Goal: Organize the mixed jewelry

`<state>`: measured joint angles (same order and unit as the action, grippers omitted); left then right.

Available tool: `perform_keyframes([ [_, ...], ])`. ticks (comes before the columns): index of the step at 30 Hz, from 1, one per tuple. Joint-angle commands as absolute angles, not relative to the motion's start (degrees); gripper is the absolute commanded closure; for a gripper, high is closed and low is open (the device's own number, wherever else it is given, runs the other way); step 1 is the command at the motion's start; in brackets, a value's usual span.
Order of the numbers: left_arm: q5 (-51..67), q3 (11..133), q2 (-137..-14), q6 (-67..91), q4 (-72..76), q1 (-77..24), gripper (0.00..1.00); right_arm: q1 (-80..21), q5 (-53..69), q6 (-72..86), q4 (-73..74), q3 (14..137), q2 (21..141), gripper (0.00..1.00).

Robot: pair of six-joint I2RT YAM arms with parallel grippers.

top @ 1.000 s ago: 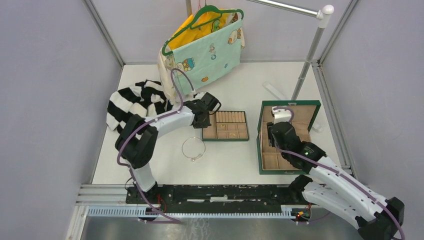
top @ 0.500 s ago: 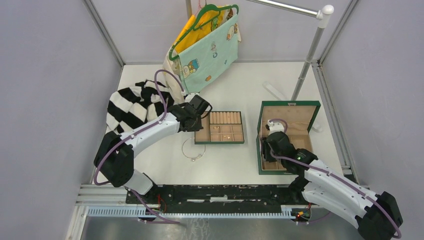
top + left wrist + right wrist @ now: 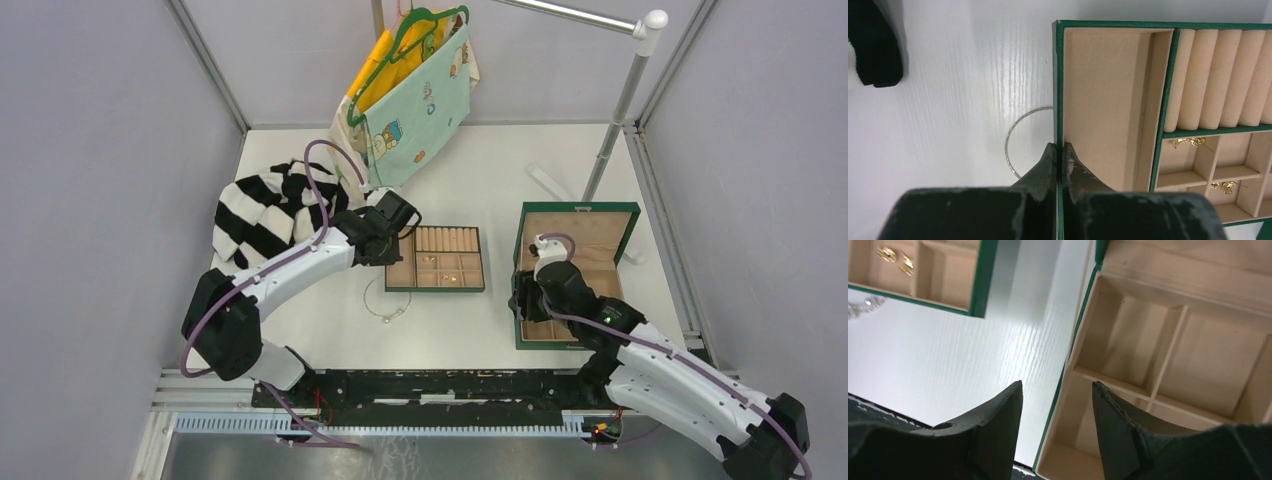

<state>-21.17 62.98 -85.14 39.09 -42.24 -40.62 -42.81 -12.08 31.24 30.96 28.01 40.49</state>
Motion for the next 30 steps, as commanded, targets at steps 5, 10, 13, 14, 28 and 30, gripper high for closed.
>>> perform_keyframes([
  [5,-23.4,65.8,-78.5,38.2,-43.2,-40.8,0.98,-47.6,-9.4,33.9,25.0,23.7,45.7,0.46],
  [10,-23.1,65.7,-77.9,37.8,-43.9,-40.8,0.98,-50.2,-11.9,33.3,20.9,24.5,50.4,0.70],
  [13,-22.6,65.3,-77.2,37.9,-44.8,-40.8,0.98,-50.3,-12.6,31.6,17.4,26.1,54.1,0.84],
  [14,-22.6,65.2,-76.8,37.9,-45.2,-40.8,0.98,-50.3,-12.6,30.9,16.2,26.8,55.6,0.87],
  [28,-25.8,60.6,-71.3,41.6,-52.2,-40.7,0.98,-50.6,-11.5,25.8,3.8,40.6,74.9,0.98],
  [30,-26.0,60.2,-70.7,42.2,-53.1,-40.7,0.98,-50.6,-12.5,26.4,2.8,42.7,77.3,0.97],
])
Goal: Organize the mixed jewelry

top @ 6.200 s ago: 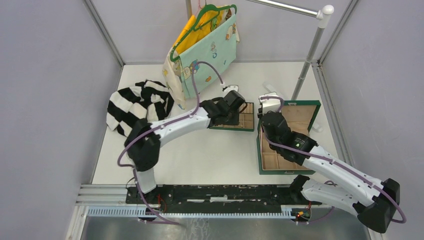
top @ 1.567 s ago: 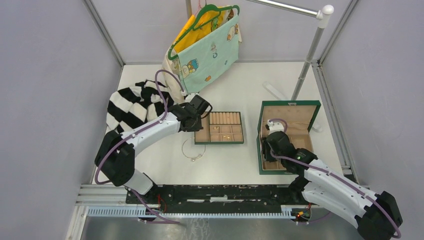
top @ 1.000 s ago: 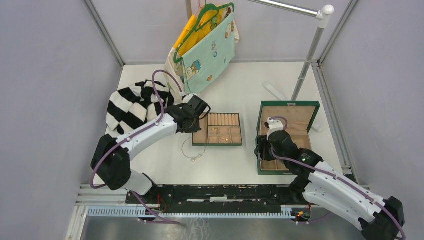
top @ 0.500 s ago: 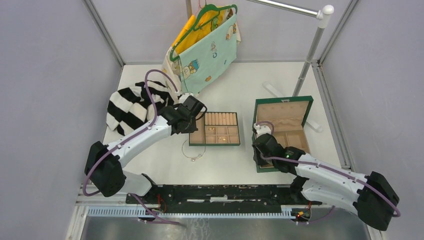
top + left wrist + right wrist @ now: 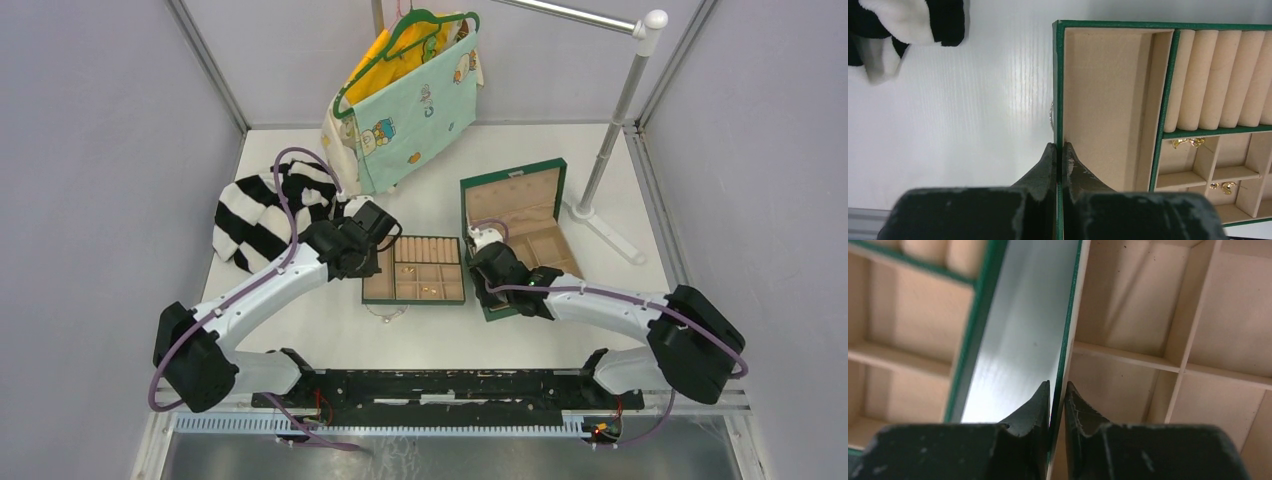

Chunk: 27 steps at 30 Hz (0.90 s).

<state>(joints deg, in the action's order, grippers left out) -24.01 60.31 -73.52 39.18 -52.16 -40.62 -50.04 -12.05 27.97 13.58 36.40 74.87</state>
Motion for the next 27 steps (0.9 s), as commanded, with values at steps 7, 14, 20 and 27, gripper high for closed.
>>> perform_keyframes([
  [7,-26.5,59.3,-70.0,43.7,-54.3,-40.7,0.98,-50.4,-15.4,30.6,-1.5,47.7,86.1,0.99],
  [14,-26.7,58.1,-68.9,44.6,-54.5,-40.7,0.98,-47.6,-19.1,40.9,-2.6,51.9,91.8,1.00],
  [20,-26.9,57.6,-68.7,44.9,-54.7,-40.8,0.98,-45.2,-16.4,43.9,-3.4,58.2,96.4,0.83],
  [27,-27.1,57.1,-67.5,44.8,-54.6,-40.7,0.98,-44.5,-13.8,36.4,-0.8,63.8,93.6,0.44],
])
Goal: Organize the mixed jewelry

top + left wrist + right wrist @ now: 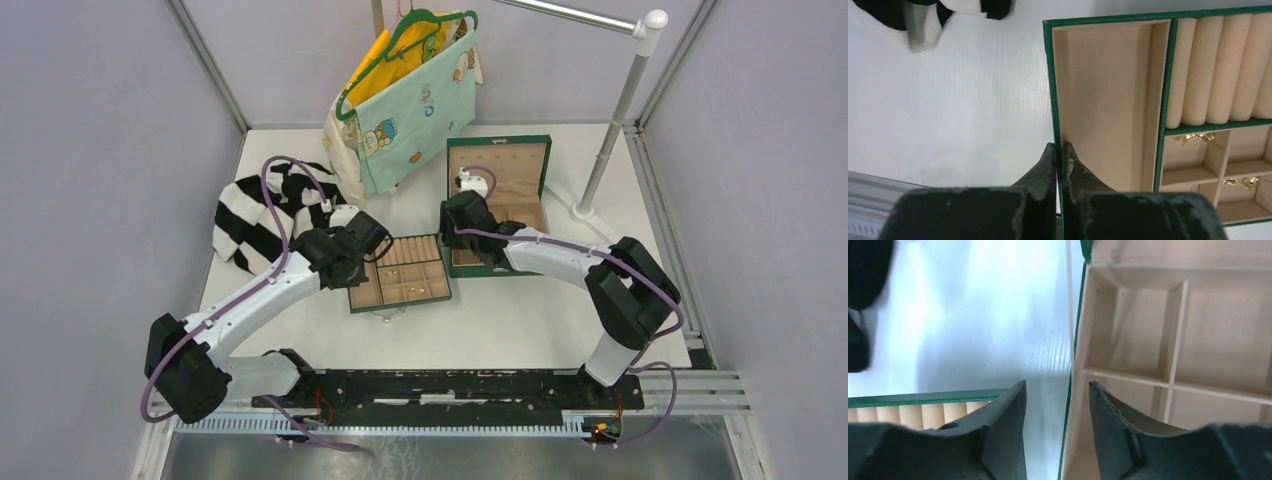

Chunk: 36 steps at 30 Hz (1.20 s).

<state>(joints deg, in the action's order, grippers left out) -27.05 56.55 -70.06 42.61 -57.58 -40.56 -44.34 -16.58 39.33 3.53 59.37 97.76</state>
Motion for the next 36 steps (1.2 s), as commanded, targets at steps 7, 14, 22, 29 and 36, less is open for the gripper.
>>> perform_keyframes([
  [7,-25.4,58.9,-68.1,43.5,-51.9,-40.7,0.98,-43.9,-22.3,25.9,6.8,57.4,78.1,0.36],
  [14,-18.1,63.2,-72.8,41.5,-44.1,-40.9,0.98,-38.6,-43.2,18.4,18.1,47.4,58.3,0.26],
  [22,-13.9,69.1,-80.2,40.4,-38.8,-42.6,0.98,-34.6,-54.6,12.8,25.3,45.4,46.3,0.21],
  [29,-17.1,83.0,-94.5,44.6,-37.7,-49.2,0.98,-33.8,-56.0,12.2,26.1,46.3,44.1,0.21],
  [36,-17.7,89.6,-105.3,47.3,-34.0,-49.7,0.98,-33.8,-55.8,12.6,28.4,45.8,41.4,0.21],
])
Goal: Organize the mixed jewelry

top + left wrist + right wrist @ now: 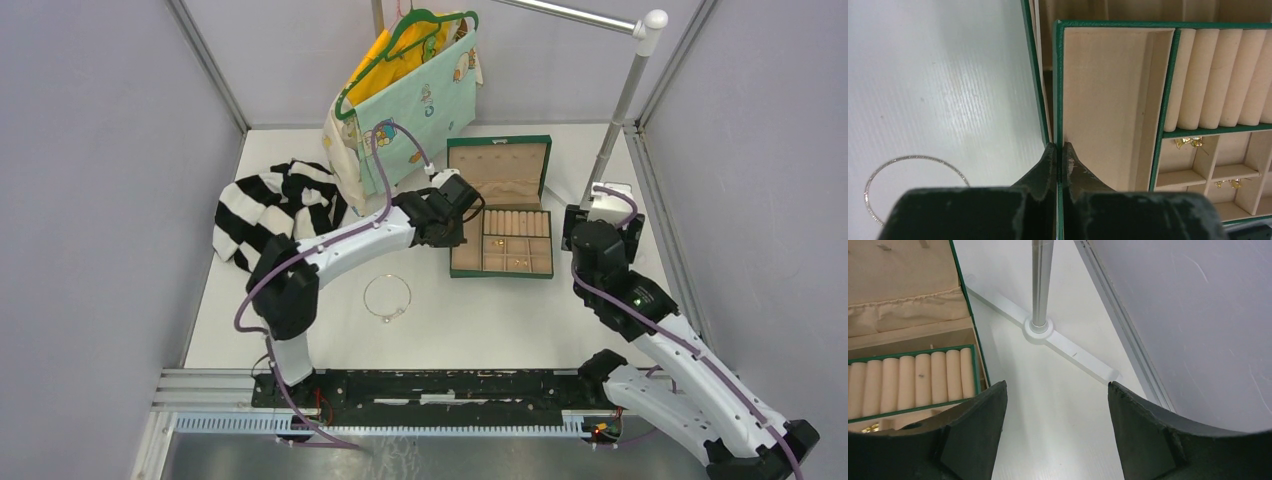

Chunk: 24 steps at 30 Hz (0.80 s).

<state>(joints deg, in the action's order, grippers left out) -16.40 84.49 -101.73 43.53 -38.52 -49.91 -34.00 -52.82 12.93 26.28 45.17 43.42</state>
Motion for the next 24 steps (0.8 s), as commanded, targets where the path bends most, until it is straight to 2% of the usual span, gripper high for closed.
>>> perform_keyframes([
  [1,-17.6,90.7,-106.6,47.3,-34.0,-49.8,0.98,-33.8,-56.1,12.6,28.8,45.7,41.2,0.20],
  [13,-21.0,100.9,-115.6,48.2,-35.4,-49.8,0.98,-33.8,-55.5,12.8,31.4,44.2,39.4,0.20],
  [24,-25.0,101.5,-117.1,48.7,-38.6,-48.9,0.98,-33.8,-54.2,12.7,30.9,42.7,39.1,0.20],
])
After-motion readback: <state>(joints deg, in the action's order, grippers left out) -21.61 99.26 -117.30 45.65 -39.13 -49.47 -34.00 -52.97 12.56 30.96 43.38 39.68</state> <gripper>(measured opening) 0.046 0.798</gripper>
